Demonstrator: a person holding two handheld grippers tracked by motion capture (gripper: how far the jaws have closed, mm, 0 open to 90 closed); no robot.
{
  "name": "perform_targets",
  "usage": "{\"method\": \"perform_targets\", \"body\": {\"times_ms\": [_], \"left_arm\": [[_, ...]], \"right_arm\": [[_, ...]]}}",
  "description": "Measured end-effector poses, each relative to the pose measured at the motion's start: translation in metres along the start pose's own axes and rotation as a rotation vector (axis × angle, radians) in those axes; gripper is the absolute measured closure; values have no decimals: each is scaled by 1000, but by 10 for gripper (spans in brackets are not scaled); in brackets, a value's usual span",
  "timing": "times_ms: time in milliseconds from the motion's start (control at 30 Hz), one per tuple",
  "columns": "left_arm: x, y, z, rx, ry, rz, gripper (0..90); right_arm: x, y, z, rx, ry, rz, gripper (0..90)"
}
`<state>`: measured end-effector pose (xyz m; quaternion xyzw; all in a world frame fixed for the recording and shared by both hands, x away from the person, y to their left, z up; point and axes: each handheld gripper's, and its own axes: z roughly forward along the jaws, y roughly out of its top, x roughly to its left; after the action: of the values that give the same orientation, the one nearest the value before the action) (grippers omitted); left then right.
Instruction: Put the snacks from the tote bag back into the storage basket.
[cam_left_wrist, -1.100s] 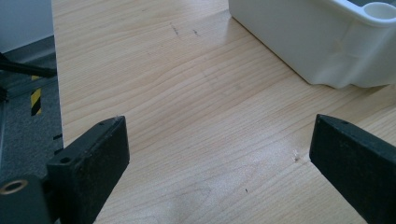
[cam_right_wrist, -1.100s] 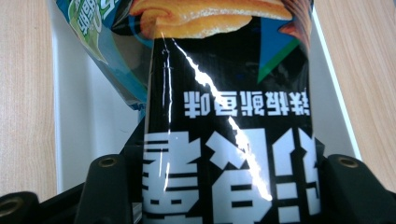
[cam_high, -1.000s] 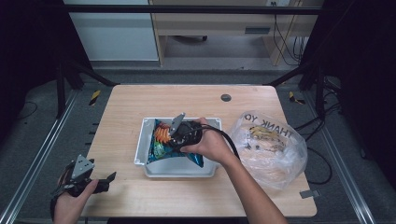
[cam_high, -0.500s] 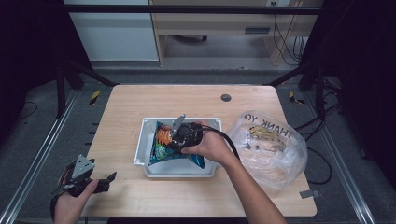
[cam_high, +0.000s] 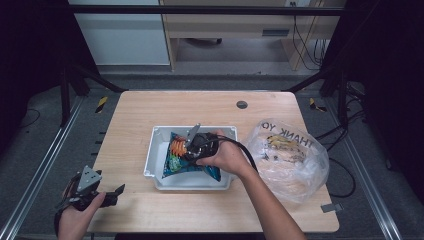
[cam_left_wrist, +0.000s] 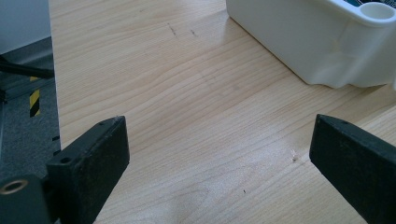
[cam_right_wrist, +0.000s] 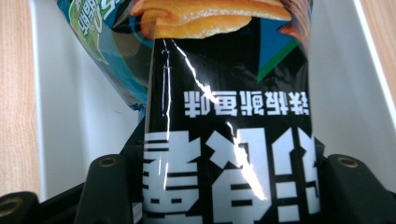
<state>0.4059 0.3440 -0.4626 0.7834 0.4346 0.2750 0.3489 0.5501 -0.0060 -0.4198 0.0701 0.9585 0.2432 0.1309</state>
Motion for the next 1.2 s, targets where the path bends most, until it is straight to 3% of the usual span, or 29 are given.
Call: {"method": "perform_targets", "body": {"times_ms": [767,1200], "left_arm": [[-1,1,1,0,-3,1,44],[-1,1,1,-1,-5,-2,44]], "right_arm": [[-2,-5,5,7,9,29,411],[-1,-3,6,18,0,15,395]]}}
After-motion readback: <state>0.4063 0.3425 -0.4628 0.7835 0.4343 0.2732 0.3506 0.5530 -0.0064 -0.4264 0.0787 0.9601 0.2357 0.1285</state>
